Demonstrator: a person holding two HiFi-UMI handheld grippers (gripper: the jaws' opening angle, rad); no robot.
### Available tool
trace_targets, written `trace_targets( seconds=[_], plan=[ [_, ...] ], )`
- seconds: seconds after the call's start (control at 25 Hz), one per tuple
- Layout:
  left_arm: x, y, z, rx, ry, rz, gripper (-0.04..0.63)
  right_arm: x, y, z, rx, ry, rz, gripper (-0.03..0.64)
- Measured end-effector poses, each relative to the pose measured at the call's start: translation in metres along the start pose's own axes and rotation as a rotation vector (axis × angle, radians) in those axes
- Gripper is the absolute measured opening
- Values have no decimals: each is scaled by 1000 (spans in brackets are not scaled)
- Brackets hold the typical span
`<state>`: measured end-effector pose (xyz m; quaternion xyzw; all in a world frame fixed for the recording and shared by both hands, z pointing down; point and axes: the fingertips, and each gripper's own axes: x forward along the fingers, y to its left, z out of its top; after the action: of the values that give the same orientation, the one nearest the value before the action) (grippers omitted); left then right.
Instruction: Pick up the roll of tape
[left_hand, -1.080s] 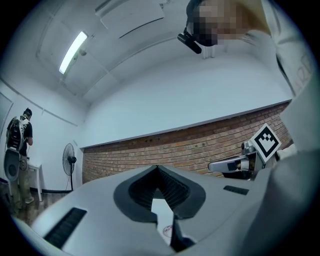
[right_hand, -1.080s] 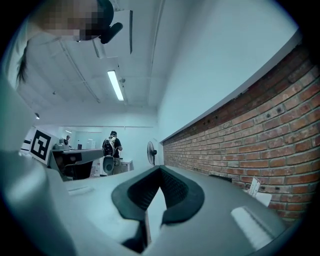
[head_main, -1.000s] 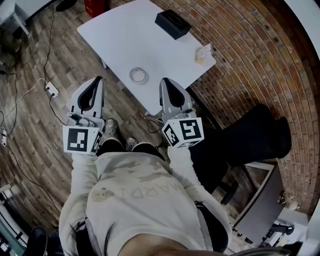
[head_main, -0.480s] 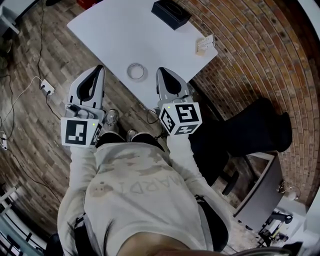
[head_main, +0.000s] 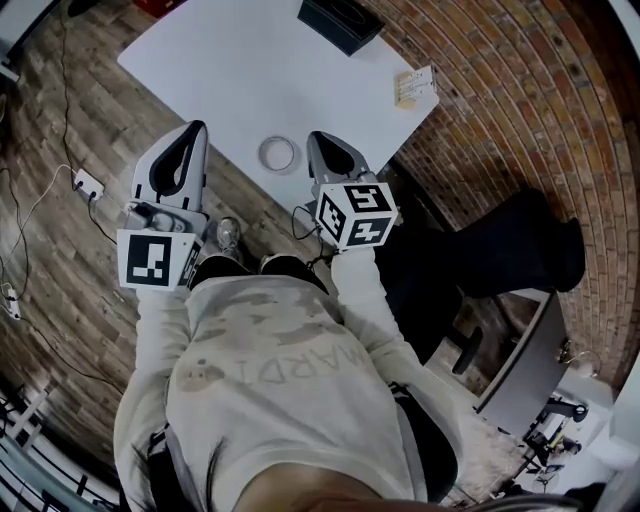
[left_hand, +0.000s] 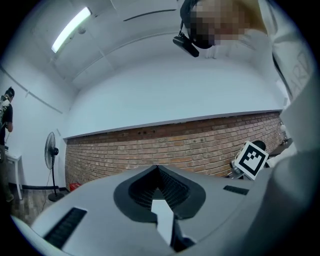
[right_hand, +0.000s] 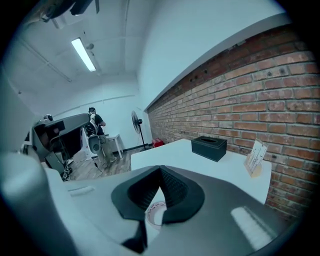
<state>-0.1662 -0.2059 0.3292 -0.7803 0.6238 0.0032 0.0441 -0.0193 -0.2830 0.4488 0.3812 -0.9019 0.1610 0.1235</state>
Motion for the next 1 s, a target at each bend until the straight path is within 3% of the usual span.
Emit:
trace_targets(
  seconds=[0.48,0.56,1.0],
  plan=[
    [41,49,-23,-49,12,-70,6,59,-19,-56,55,213,-76,16],
    [48,54,-27,-55,14,-83,6,66,-21,-66,73,242,-84,57],
    [75,76,-44,-80,37,-148,6,93,-35,-119,129,400,-154,101]
  ],
)
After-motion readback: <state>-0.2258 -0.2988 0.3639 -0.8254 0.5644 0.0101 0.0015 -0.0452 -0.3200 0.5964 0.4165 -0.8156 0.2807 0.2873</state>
